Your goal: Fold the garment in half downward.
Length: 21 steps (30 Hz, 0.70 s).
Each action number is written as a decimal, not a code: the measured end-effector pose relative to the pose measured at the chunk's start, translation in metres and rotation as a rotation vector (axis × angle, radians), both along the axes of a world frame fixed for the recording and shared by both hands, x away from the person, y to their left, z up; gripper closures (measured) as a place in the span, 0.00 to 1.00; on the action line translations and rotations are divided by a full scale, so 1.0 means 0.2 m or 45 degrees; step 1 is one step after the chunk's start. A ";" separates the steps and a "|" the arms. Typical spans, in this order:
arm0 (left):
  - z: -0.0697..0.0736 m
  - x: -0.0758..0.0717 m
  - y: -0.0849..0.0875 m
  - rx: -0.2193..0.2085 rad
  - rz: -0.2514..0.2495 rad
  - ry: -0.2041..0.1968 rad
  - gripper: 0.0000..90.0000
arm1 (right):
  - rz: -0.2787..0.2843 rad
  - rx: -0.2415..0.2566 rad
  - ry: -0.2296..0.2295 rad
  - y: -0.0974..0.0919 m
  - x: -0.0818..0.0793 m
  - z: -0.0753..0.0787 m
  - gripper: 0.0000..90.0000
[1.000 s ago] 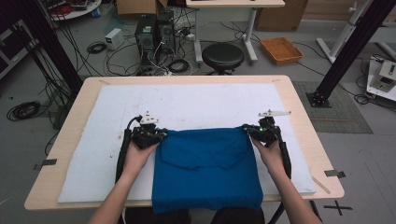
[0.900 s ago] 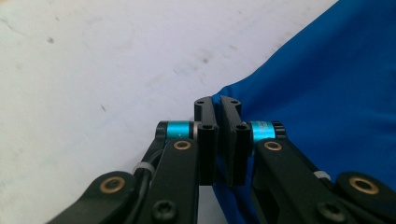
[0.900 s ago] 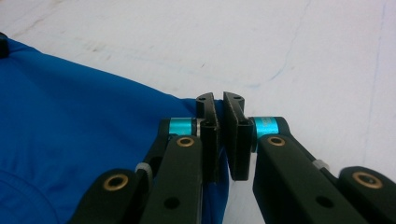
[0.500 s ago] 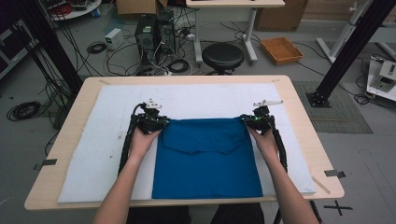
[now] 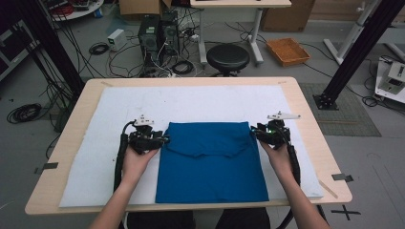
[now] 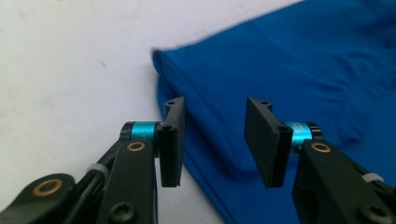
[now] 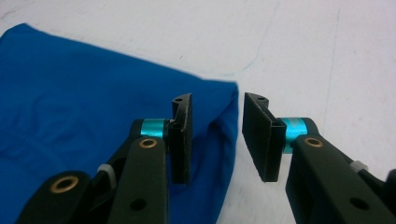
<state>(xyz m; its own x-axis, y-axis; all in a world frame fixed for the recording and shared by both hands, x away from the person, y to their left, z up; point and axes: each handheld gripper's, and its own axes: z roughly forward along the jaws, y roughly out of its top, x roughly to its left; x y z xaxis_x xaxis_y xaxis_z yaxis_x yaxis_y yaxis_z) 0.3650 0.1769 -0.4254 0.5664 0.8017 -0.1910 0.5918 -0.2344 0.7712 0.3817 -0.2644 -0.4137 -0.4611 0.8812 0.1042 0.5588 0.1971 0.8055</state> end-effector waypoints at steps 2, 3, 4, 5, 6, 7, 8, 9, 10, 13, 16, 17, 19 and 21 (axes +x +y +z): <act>-0.02 -0.03 -0.01 -0.015 -0.003 0.028 0.65 | 0.009 0.015 -0.009 0.00 -0.05 -0.01 0.70; -0.02 -0.05 -0.01 -0.014 -0.005 0.041 0.66 | 0.008 0.021 -0.006 0.00 -0.08 -0.02 0.70; -0.03 -0.05 -0.01 -0.005 -0.005 0.048 0.66 | 0.009 0.023 -0.008 0.00 -0.10 -0.02 0.70; -0.04 -0.06 -0.02 0.004 0.002 0.050 0.66 | 0.015 0.026 -0.009 0.00 -0.11 -0.03 0.70; -0.04 -0.06 -0.02 0.017 0.003 0.050 0.66 | 0.021 0.027 -0.011 0.00 -0.13 -0.03 0.70; -0.06 -0.06 -0.02 0.011 0.020 0.061 0.66 | 0.023 0.029 -0.007 0.00 -0.15 -0.04 0.69; -0.06 -0.06 -0.03 0.010 0.026 0.063 0.66 | 0.022 0.032 -0.002 0.00 -0.16 -0.05 0.69; -0.07 -0.06 -0.03 0.014 0.032 0.060 0.66 | 0.019 0.039 0.009 0.00 -0.16 -0.05 0.69; -0.07 -0.06 -0.03 0.014 0.032 0.060 0.66 | 0.019 0.039 0.009 0.00 -0.16 -0.05 0.69; -0.07 -0.05 -0.04 0.008 0.044 0.068 0.66 | 0.006 0.056 0.041 0.00 -0.16 -0.07 0.69; -0.08 -0.05 -0.05 0.000 0.046 0.067 0.68 | -0.007 0.066 0.075 -0.01 -0.14 -0.09 0.69; -0.08 -0.04 -0.05 0.003 0.038 0.063 0.69 | -0.003 0.052 0.099 0.00 -0.13 -0.10 0.69; -0.08 -0.05 -0.06 0.005 0.035 0.060 0.69 | 0.003 0.044 0.111 0.01 -0.13 -0.12 0.70; -0.08 -0.05 -0.06 0.005 0.034 0.058 0.69 | 0.004 0.043 0.121 0.02 -0.12 -0.12 0.70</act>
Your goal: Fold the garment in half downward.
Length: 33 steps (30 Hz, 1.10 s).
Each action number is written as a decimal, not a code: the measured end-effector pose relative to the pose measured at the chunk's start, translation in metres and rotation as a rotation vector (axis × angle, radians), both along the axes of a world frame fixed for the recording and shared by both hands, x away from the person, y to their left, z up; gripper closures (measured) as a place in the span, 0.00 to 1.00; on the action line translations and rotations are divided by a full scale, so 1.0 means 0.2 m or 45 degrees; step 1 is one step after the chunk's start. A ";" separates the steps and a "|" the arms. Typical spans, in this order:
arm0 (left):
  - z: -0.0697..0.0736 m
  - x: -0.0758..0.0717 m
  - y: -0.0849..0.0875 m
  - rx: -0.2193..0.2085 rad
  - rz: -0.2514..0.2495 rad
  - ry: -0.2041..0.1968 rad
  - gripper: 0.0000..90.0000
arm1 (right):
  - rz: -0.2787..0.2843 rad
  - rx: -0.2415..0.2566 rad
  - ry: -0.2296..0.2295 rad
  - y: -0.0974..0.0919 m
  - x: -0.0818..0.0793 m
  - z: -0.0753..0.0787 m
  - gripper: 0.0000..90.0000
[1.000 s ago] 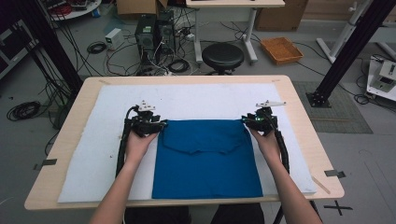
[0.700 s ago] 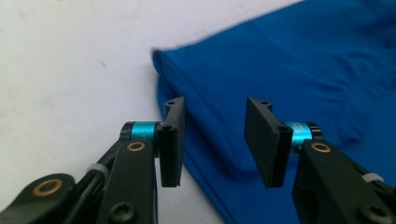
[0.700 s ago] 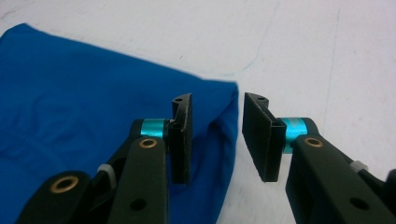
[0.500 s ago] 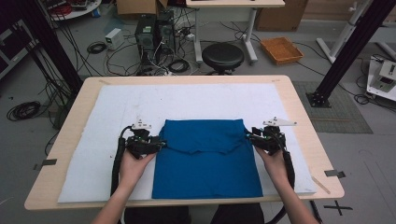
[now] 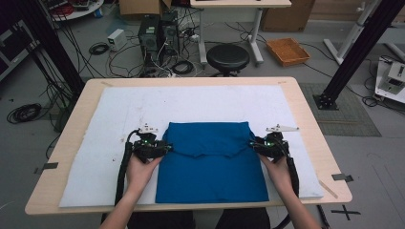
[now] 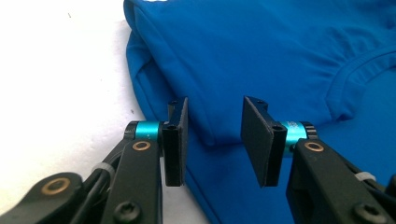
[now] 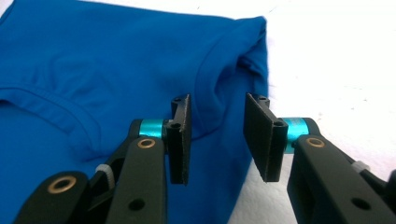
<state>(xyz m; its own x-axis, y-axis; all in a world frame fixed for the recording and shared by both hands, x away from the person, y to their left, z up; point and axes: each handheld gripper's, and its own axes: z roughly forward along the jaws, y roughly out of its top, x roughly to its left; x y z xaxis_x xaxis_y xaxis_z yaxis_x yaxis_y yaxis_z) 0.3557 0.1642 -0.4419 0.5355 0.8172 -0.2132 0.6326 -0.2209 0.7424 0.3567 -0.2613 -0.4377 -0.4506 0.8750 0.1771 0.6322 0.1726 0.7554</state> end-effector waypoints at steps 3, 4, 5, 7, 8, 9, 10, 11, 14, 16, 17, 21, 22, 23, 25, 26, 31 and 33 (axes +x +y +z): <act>0.00 0.00 -0.01 0.005 -0.006 0.004 0.71 | 0.013 -0.015 0.011 0.02 0.01 -0.01 0.70; -0.01 0.00 -0.01 0.009 -0.007 0.005 0.72 | 0.011 -0.024 0.014 0.03 0.01 -0.01 0.70; -0.01 0.00 -0.01 0.010 -0.002 0.007 0.74 | 0.017 -0.040 0.020 0.04 0.03 -0.02 0.71; -0.01 0.01 -0.02 0.016 -0.003 0.009 0.76 | 0.018 -0.046 0.023 0.05 0.03 -0.02 0.73; -0.01 0.01 -0.02 0.021 -0.006 0.006 0.77 | 0.023 -0.055 0.025 0.05 0.04 -0.03 0.75; -0.01 0.01 -0.02 0.023 -0.008 0.004 0.78 | 0.029 -0.064 0.032 0.06 0.04 -0.03 0.79; -0.02 0.01 -0.02 0.024 -0.002 0.005 0.79 | 0.046 -0.078 0.034 0.08 0.05 -0.04 0.84; -0.02 0.01 -0.02 0.025 -0.002 0.003 0.80 | 0.052 -0.082 0.029 0.08 0.05 -0.04 0.87; -0.01 0.01 -0.01 0.031 -0.006 -0.001 0.85 | 0.070 -0.091 0.011 0.09 0.04 -0.03 0.96; -0.01 0.01 -0.02 0.020 -0.007 -0.011 0.89 | 0.078 -0.091 0.003 0.09 0.03 -0.03 0.98; -0.01 0.00 -0.02 0.020 -0.009 -0.014 0.91 | 0.078 -0.088 -0.007 0.09 0.03 -0.03 0.99; -0.01 0.00 -0.02 0.018 -0.015 -0.026 0.95 | 0.077 -0.079 -0.020 0.08 0.02 -0.02 0.99; -0.01 0.00 -0.02 0.018 -0.016 -0.029 0.95 | 0.077 -0.078 -0.022 0.08 0.02 -0.02 0.99; 0.00 0.00 -0.02 0.016 -0.022 -0.032 0.95 | 0.076 -0.077 -0.025 0.08 0.02 -0.02 0.99; 0.00 0.00 -0.02 0.016 -0.027 -0.036 0.95 | 0.076 -0.071 -0.030 0.07 0.02 -0.01 0.99; 0.00 -0.01 -0.02 0.010 -0.027 -0.039 0.96 | 0.078 -0.068 -0.030 0.07 0.01 -0.01 0.99; 0.03 -0.03 0.00 -0.015 -0.044 -0.060 0.96 | 0.085 -0.038 -0.039 0.05 0.00 0.01 0.99; 0.05 -0.05 0.00 -0.025 -0.055 -0.065 0.96 | 0.087 -0.013 -0.037 0.04 -0.02 0.03 0.99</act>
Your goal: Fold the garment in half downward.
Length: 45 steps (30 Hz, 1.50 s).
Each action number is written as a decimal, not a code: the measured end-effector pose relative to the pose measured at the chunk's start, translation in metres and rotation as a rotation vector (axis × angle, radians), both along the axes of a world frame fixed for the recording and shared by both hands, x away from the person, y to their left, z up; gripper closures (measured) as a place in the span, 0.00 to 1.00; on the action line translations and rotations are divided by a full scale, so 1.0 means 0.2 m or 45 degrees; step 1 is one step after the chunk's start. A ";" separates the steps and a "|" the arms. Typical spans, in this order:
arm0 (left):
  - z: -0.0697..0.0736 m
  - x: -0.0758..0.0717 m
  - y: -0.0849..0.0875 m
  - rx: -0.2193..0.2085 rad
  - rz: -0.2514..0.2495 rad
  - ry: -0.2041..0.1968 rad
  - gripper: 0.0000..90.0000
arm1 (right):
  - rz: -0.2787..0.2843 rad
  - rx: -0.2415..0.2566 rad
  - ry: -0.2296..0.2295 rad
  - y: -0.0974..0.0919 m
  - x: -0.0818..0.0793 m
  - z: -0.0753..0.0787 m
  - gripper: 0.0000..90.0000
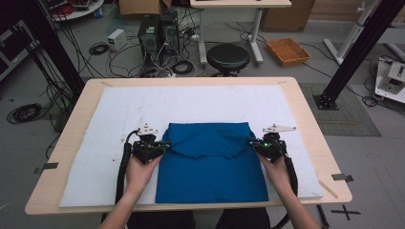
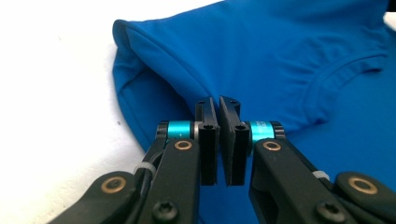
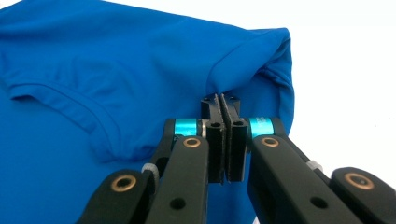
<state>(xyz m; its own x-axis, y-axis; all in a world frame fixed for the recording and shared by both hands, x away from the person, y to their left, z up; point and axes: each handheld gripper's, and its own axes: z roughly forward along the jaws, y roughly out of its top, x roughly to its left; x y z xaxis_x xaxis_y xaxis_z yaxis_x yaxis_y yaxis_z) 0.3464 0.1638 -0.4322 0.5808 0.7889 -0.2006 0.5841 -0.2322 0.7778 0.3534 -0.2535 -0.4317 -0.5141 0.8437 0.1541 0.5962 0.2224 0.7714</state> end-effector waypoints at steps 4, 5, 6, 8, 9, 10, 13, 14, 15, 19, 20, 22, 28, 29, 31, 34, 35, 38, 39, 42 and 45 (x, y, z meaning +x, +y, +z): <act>0.04 -0.05 0.02 -0.042 -0.035 0.004 0.96 | 0.010 0.037 0.016 -0.02 -0.03 0.02 1.00; 0.04 -0.05 0.02 -0.042 -0.035 0.004 0.96 | 0.015 0.043 0.024 -0.02 -0.04 0.03 1.00; 0.06 -0.08 0.02 -0.056 -0.050 0.011 0.96 | 0.019 0.049 0.024 -0.03 -0.04 0.04 1.00; 0.07 -0.09 0.03 -0.054 -0.066 0.014 0.96 | 0.027 0.064 0.033 -0.04 -0.07 0.05 1.00; 0.07 -0.11 0.03 -0.060 -0.071 0.016 0.96 | 0.033 0.069 0.039 -0.04 -0.09 0.06 1.00; 0.08 -0.12 0.04 -0.065 -0.078 0.019 0.96 | 0.040 0.070 0.042 -0.04 -0.10 0.07 1.00; 0.10 -0.17 0.04 -0.073 -0.103 0.019 0.96 | 0.054 0.078 0.045 -0.05 -0.13 0.07 1.00; 0.10 -0.19 0.05 -0.074 -0.112 0.022 0.96 | 0.064 0.088 0.047 -0.06 -0.17 0.08 1.00; 0.11 -0.23 0.05 -0.096 -0.130 0.029 0.96 | 0.071 0.092 0.047 -0.07 -0.19 0.09 1.00; 0.13 -0.31 0.07 -0.138 -0.167 0.049 0.96 | 0.092 0.111 0.055 -0.09 -0.28 0.11 1.00; 0.13 -0.31 0.07 -0.138 -0.167 0.049 0.96 | 0.092 0.111 0.055 -0.09 -0.28 0.11 1.00; 0.13 -0.35 0.08 -0.159 -0.189 0.062 0.96 | 0.111 0.113 0.055 -0.09 -0.32 0.12 0.99; 0.14 -0.44 0.11 -0.169 -0.218 0.071 0.96 | 0.160 0.130 0.058 -0.11 -0.46 0.15 0.99; 0.14 -0.46 0.11 -0.169 -0.222 0.070 0.96 | 0.160 0.130 0.058 -0.11 -0.46 0.15 0.99; 0.14 -0.50 0.11 -0.163 -0.233 0.075 0.96 | 0.179 0.133 0.057 -0.11 -0.51 0.16 0.99; 0.13 -0.52 0.11 -0.159 -0.244 0.083 0.96 | 0.188 0.143 0.061 -0.11 -0.55 0.16 1.00; 0.13 -0.53 0.11 -0.153 -0.248 0.086 0.96 | 0.188 0.140 0.055 -0.11 -0.56 0.16 1.00; 0.12 -0.56 0.10 -0.115 -0.256 0.086 0.96 | 0.189 0.137 0.055 -0.12 -0.60 0.14 1.00; 0.11 -0.57 0.10 -0.104 -0.255 0.087 0.95 | 0.192 0.131 0.058 -0.12 -0.61 0.13 1.00; 0.08 -0.58 0.10 -0.077 -0.245 0.090 0.94 | 0.180 0.119 0.073 -0.13 -0.63 0.09 0.99; 0.05 -0.57 0.11 -0.055 -0.203 0.088 0.81 | 0.159 0.101 0.069 -0.13 -0.64 0.05 0.94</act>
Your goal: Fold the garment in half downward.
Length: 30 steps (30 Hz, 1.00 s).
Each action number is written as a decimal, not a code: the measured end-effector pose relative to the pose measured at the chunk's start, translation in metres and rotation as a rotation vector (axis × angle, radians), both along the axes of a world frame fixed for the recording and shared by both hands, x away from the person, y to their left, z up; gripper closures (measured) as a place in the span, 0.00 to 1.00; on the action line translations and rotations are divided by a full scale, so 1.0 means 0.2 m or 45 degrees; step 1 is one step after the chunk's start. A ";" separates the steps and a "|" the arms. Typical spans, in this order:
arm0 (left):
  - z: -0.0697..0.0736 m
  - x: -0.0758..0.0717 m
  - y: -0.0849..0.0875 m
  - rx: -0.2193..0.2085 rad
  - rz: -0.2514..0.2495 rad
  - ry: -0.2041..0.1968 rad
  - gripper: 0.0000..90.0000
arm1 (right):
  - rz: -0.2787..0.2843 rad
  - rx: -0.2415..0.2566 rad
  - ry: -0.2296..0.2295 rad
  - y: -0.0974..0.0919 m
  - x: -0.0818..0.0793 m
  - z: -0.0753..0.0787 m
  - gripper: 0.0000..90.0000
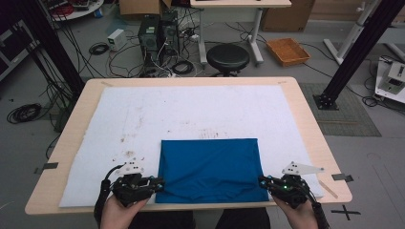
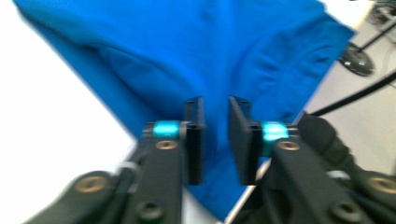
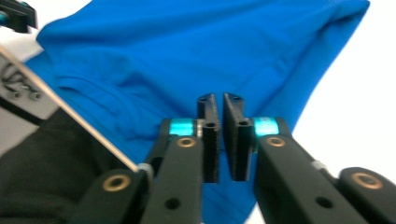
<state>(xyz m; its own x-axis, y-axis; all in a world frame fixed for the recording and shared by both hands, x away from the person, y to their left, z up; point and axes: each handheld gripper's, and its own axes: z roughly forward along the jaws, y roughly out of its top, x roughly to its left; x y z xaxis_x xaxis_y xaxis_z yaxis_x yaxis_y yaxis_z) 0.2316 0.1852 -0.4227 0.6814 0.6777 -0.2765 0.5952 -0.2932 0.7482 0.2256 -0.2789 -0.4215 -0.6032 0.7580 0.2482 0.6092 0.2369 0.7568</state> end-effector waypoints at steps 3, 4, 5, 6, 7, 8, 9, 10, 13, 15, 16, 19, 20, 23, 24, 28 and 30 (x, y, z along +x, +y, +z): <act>-0.03 0.00 0.00 0.013 0.030 -0.003 0.76 | 0.005 -0.072 -0.032 0.03 -0.01 -0.04 0.87; -0.04 0.00 0.00 0.014 0.028 0.001 0.76 | 0.005 -0.072 -0.032 0.03 -0.01 -0.04 0.87; -0.05 0.00 0.00 0.023 0.020 0.001 0.75 | 0.018 -0.113 -0.041 0.05 -0.01 -0.06 0.85; -0.05 0.00 -0.01 0.031 0.022 -0.002 0.75 | 0.015 -0.132 -0.047 0.06 -0.01 -0.07 0.84; -0.06 0.00 -0.01 0.044 0.019 -0.006 0.74 | 0.012 -0.157 -0.049 0.07 -0.01 -0.08 0.84; -0.06 -0.01 -0.02 0.047 0.014 -0.003 0.74 | 0.013 -0.172 -0.044 0.08 0.00 -0.08 0.84; -0.06 0.00 -0.02 0.052 0.006 -0.004 0.74 | 0.015 -0.182 -0.043 0.08 0.00 -0.09 0.86; -0.07 0.00 -0.03 0.054 0.004 -0.008 0.74 | 0.018 -0.195 -0.039 0.09 0.01 -0.10 0.89; -0.07 -0.01 -0.05 0.059 -0.005 -0.018 0.74 | 0.031 -0.220 -0.045 0.09 0.01 -0.11 0.97; -0.06 -0.02 -0.06 0.063 -0.022 -0.030 0.73 | 0.033 -0.224 -0.060 0.09 0.00 -0.10 1.00; -0.06 -0.02 -0.07 0.061 -0.030 -0.034 0.73 | 0.033 -0.216 -0.069 0.09 -0.01 -0.09 1.00; -0.05 -0.04 -0.09 0.057 -0.053 -0.052 0.73 | 0.067 -0.178 -0.101 0.08 -0.04 -0.06 0.96; -0.05 -0.04 -0.09 0.058 -0.060 -0.058 0.73 | 0.067 -0.178 -0.101 0.08 -0.04 -0.06 0.96; -0.05 -0.05 -0.12 0.053 -0.078 -0.068 0.73 | 0.122 -0.172 -0.111 0.11 -0.05 -0.08 0.88; -0.05 -0.05 -0.12 0.053 -0.082 -0.069 0.73 | 0.129 -0.176 -0.101 0.13 -0.04 -0.09 0.84; -0.05 -0.06 -0.12 0.045 -0.068 -0.078 0.72 | 0.141 -0.198 -0.078 0.16 -0.01 -0.12 0.84; -0.04 -0.06 -0.11 0.031 -0.061 -0.081 0.72 | 0.157 -0.219 -0.070 0.17 0.00 -0.13 0.97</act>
